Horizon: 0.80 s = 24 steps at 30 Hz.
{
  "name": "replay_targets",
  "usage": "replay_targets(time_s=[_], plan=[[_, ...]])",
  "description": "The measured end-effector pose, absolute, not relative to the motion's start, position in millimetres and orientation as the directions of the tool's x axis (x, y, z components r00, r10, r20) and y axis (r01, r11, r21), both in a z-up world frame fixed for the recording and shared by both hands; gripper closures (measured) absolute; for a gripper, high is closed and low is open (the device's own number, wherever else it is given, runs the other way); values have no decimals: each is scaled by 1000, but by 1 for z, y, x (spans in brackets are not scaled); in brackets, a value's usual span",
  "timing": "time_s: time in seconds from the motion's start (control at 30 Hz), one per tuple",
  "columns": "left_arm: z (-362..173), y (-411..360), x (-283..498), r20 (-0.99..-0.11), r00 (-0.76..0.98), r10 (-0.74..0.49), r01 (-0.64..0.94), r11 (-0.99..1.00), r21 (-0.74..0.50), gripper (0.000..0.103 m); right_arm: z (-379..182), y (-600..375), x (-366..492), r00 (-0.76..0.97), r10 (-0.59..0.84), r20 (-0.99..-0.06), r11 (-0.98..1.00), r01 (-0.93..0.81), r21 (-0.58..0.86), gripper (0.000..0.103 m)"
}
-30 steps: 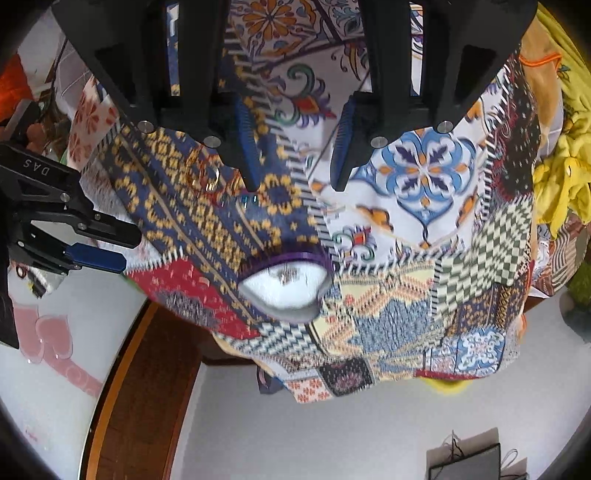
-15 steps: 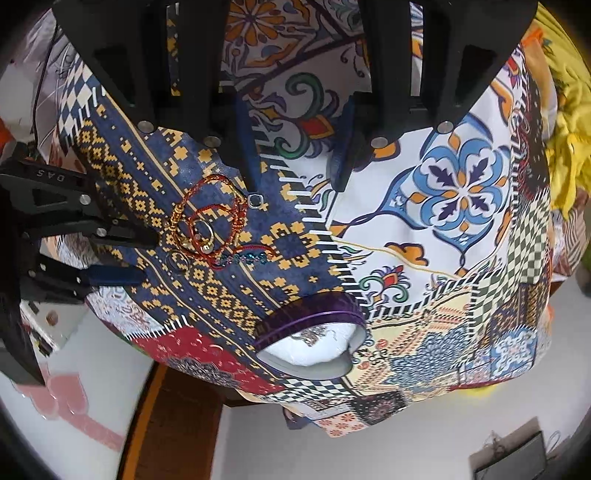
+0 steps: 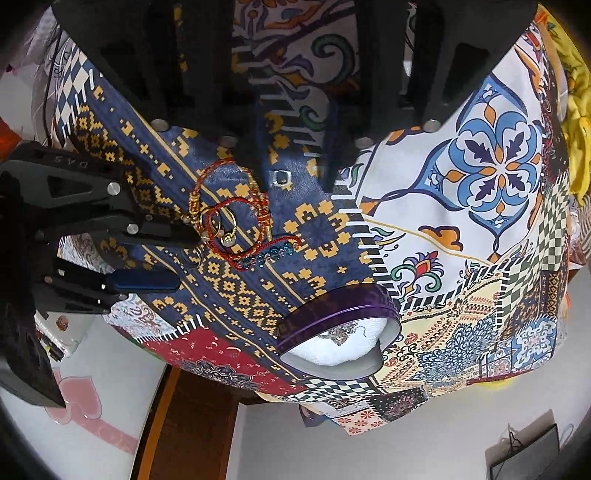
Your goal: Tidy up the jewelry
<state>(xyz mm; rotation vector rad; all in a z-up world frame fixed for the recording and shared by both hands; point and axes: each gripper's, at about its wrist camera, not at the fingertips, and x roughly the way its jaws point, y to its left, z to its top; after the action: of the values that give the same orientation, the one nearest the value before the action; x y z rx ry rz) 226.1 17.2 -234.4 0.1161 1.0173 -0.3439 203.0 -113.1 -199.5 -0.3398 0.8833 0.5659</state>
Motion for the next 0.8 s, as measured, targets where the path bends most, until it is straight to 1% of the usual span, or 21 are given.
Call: replay_targets(time_s=[0.1,0.13,0.17,0.53,0.8], plan=[[-235,20,228,-843,477,-248,323,942,-94,92,-200,-111,202,497,331,-803,790,-611,-53,72],[-235,21,228,-842,479,-249,317,943,-98,95,-201,-110,202,493,334,-803,787,-615,-51,78],[-235,22,228,-841,479,-252,314,944,-104,95,-201,-109,202,491,336,-804,784,-618,-50,83],[-226,33,227,-828,501,-254,254,957,-140,95,-193,-110,203,482,365,-796,802,-597,6,83],[-201,46,227,-793,557,-246,230,964,-137,95,-166,-110,199,524,394,-755,808,-589,13,83]])
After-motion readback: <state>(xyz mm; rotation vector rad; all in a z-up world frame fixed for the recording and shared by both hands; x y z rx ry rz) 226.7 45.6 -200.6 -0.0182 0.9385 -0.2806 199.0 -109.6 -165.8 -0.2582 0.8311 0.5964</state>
